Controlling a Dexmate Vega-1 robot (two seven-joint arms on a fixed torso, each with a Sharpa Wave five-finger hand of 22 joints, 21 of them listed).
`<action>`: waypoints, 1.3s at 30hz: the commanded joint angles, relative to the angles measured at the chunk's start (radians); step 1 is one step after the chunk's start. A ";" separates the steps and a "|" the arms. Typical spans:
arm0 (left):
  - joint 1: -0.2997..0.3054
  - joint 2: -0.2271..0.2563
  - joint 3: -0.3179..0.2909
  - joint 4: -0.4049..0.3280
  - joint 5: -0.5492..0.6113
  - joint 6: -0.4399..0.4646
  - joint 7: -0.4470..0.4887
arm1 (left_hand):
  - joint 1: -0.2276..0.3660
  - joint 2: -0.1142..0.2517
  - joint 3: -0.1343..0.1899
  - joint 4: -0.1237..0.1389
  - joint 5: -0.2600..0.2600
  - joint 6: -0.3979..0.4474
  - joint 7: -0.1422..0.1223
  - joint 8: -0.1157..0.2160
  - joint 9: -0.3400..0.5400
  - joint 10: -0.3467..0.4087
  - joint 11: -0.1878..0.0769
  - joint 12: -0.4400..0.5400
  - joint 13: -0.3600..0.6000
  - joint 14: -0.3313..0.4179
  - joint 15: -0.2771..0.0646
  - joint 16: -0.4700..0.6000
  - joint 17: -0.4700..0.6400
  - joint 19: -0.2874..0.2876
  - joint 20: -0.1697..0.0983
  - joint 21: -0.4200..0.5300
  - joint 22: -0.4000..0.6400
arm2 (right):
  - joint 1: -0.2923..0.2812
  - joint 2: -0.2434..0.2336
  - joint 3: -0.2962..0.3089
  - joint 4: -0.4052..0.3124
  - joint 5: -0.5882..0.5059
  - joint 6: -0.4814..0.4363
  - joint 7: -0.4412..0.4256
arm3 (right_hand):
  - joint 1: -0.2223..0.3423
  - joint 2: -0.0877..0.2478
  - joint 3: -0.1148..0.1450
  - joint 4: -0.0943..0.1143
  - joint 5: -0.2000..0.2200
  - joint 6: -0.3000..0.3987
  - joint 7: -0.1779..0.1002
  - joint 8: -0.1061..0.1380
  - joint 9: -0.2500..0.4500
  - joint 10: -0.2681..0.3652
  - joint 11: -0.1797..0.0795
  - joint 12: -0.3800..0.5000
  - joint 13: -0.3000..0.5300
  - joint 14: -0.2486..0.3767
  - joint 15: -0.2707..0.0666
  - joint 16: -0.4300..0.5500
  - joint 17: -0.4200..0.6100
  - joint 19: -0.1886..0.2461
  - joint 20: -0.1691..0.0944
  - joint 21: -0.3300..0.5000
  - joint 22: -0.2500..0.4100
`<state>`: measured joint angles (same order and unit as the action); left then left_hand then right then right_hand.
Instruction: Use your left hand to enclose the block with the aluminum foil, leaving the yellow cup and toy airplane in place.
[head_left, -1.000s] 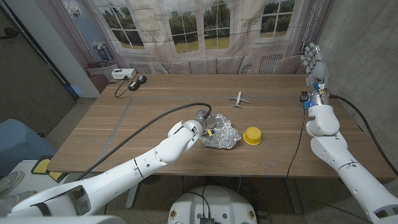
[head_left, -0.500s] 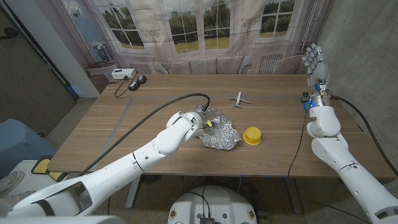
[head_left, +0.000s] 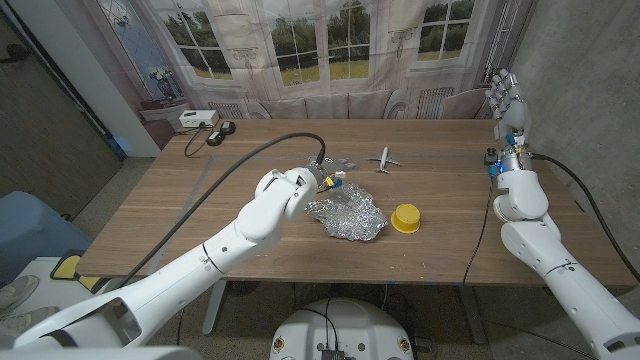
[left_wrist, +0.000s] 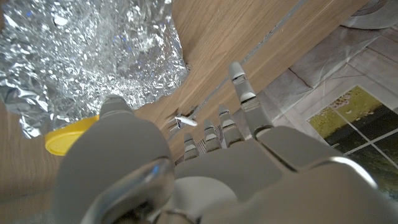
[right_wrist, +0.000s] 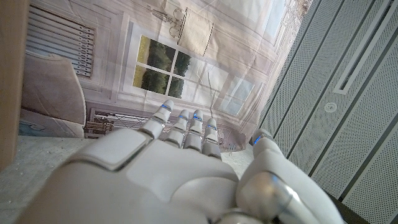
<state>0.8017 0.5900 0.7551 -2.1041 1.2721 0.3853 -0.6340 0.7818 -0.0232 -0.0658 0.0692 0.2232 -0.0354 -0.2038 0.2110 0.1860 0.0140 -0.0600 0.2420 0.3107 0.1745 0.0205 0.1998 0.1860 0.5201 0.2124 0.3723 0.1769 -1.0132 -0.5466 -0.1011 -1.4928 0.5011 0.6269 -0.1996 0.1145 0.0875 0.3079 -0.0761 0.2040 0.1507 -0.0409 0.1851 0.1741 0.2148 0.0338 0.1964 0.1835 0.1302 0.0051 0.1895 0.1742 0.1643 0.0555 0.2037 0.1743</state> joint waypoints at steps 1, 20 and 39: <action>0.085 0.005 -0.126 -0.076 -0.196 0.084 0.226 | -0.010 0.011 -0.006 0.007 0.009 0.006 -0.006 -0.008 0.002 -0.016 -0.003 -0.008 -0.008 -0.036 0.036 -0.017 0.002 -0.066 0.004 -0.042 0.002 | -0.008 -0.014 -0.003 -0.020 0.004 -0.019 0.012 | -0.005 0.000 0.004 -0.002 0.003 0.014 0.004 0.007 0.005 0.004 -0.001 -0.002 0.004 0.000 0.000 0.000 0.004 0.007 -0.002 0.001 0.005; 0.181 0.036 -0.350 -0.041 -0.857 -0.102 0.605 | -0.133 0.070 -0.035 0.065 0.002 -0.099 -0.001 -0.032 -0.004 -0.140 0.022 -0.045 -0.060 -0.219 0.091 -0.023 0.002 -0.309 0.005 -0.184 0.005 | -0.006 -0.034 -0.019 -0.061 0.029 -0.072 0.041 | -0.006 -0.003 0.004 -0.004 0.002 0.018 0.002 0.006 0.005 0.004 0.003 -0.003 0.004 -0.003 -0.003 -0.001 0.004 0.012 0.001 0.002 0.005; 0.182 0.037 -0.442 0.162 -1.428 -0.522 0.702 | -0.293 0.110 -0.084 0.103 0.006 -0.073 -0.014 -0.022 -0.010 -0.138 0.020 -0.034 -0.101 -0.289 0.094 -0.018 0.000 -0.464 0.004 -0.195 0.007 | 0.009 -0.029 -0.039 -0.089 0.060 -0.114 0.054 | -0.011 -0.009 0.001 -0.004 0.001 0.018 0.001 0.005 0.005 0.005 0.006 -0.003 0.004 -0.001 0.000 0.000 0.005 0.017 0.006 0.003 0.005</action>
<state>0.9884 0.6267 0.3597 -2.0510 0.2529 0.0909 0.0319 0.5077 0.0854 -0.1383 0.1703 0.2232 -0.1195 -0.2127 0.1850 0.1765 -0.1278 -0.0411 0.2036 0.2112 -0.1036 0.1127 0.1735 0.1862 0.0711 0.2141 0.1768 0.1794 -1.0097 -0.5767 -0.1293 -1.5594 0.5577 0.5404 -0.1400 0.1078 0.0807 0.3079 -0.0761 0.2040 0.1592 -0.0393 0.1851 0.1741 0.2147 0.0338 0.1964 0.1835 0.1302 0.0050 0.1895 0.1742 0.1734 0.0645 0.2037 0.1743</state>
